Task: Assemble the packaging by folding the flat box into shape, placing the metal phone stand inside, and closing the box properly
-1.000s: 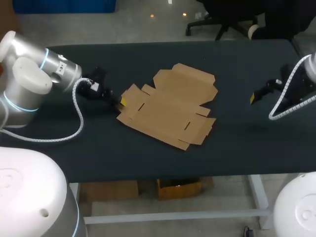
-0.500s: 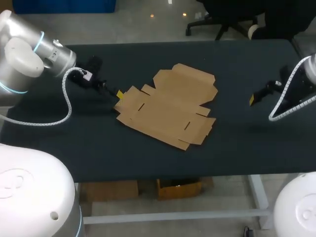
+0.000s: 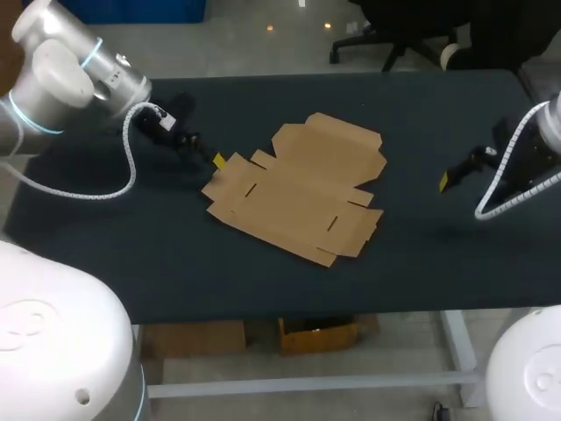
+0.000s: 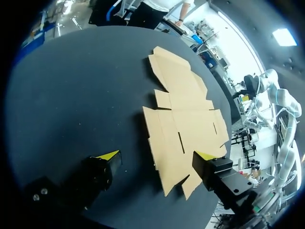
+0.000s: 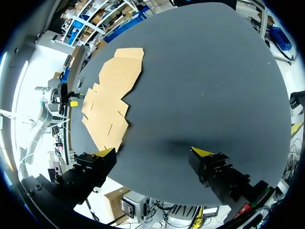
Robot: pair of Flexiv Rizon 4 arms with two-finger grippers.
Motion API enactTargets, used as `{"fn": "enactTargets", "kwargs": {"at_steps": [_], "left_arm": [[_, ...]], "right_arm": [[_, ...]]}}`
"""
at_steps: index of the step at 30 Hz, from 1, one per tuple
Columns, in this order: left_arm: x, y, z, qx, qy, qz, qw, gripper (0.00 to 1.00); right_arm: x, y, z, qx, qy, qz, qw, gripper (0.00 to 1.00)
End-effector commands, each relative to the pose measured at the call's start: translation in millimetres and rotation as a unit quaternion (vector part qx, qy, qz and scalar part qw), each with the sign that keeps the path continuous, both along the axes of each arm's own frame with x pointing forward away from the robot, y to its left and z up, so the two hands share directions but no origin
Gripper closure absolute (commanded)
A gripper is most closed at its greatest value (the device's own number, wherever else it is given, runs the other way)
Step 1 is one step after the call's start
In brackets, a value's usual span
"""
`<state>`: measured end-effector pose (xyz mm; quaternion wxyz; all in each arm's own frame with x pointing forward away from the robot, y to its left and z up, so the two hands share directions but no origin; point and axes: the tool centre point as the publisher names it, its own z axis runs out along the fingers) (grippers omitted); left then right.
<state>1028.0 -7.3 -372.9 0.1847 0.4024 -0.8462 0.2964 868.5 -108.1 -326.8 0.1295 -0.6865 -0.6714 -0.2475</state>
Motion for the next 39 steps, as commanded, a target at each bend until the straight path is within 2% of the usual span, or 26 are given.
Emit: {"fn": "enactTargets", "kwargs": {"at_steps": [1,3,6,8,11,14,22,24,25,26,27,28,32,39], "left_arm": [[9.8,-5,-8.5,0.009,0.047,-0.038,0.998,0.00],[8.1,-7,-9.8,0.008,0.047,-0.037,0.998,0.01],[3.2,-10,-10.5,0.003,0.051,-0.041,0.998,0.25],[0.3,-11,-10.1,0.000,0.054,-0.043,0.998,0.29],[-4.9,-13,-10.2,-0.005,0.060,-0.047,0.997,0.43],[-10.6,-17,-11.0,-0.004,0.061,-0.052,0.997,0.49],[-15.2,-29,-20.1,-0.002,0.066,-0.054,0.996,0.55],[-15.6,-30,-22.5,-0.002,0.066,-0.049,0.997,0.60],[-15.7,-30,-23.7,-0.003,0.066,-0.046,0.997,0.64],[-16.0,-31,-24.7,-0.004,0.066,-0.042,0.997,0.73],[-16.3,-31,-25.8,-0.006,0.064,-0.035,0.997,0.84],[-16.8,-30,-26.8,-0.006,0.061,-0.029,0.998,1.00],[-21.2,-27,-28.4,-0.016,0.052,-0.004,0.998,1.00],[-34.9,-20,-19.3,-0.031,0.034,0.035,0.998,1.00]], "right_arm": [[-4.7,2,1,-0.007,-0.002,-0.002,1.000,0.00],[-4.6,2,0,-0.013,-0.003,-0.006,1.000,0.00],[-3.7,1,-4,-0.019,-0.002,-0.011,1.000,0.00],[-3.5,1,-5,-0.018,-0.001,-0.011,1.000,0.00],[-3.6,1,-7,-0.018,0.001,-0.012,1.000,0.00],[-3.5,1,-7,-0.018,0.003,-0.013,1.000,0.00],[-3.6,1,-7,-0.018,0.002,-0.013,1.000,0.00],[-4.0,1,-7,-0.018,0.002,-0.013,1.000,0.00],[-4.1,1,-7,-0.018,0.002,-0.013,1.000,0.00],[-4.3,1,-7,-0.018,0.002,-0.013,1.000,0.00],[-4.4,0,-7,-0.018,0.002,-0.012,1.000,0.00],[-4.6,0,-7,-0.018,0.001,-0.012,1.000,0.00],[-4.9,-1,-7,-0.017,0.001,-0.011,1.000,0.00],[-3.2,-3,-11,-0.014,0.004,-0.009,1.000,0.00]]}}
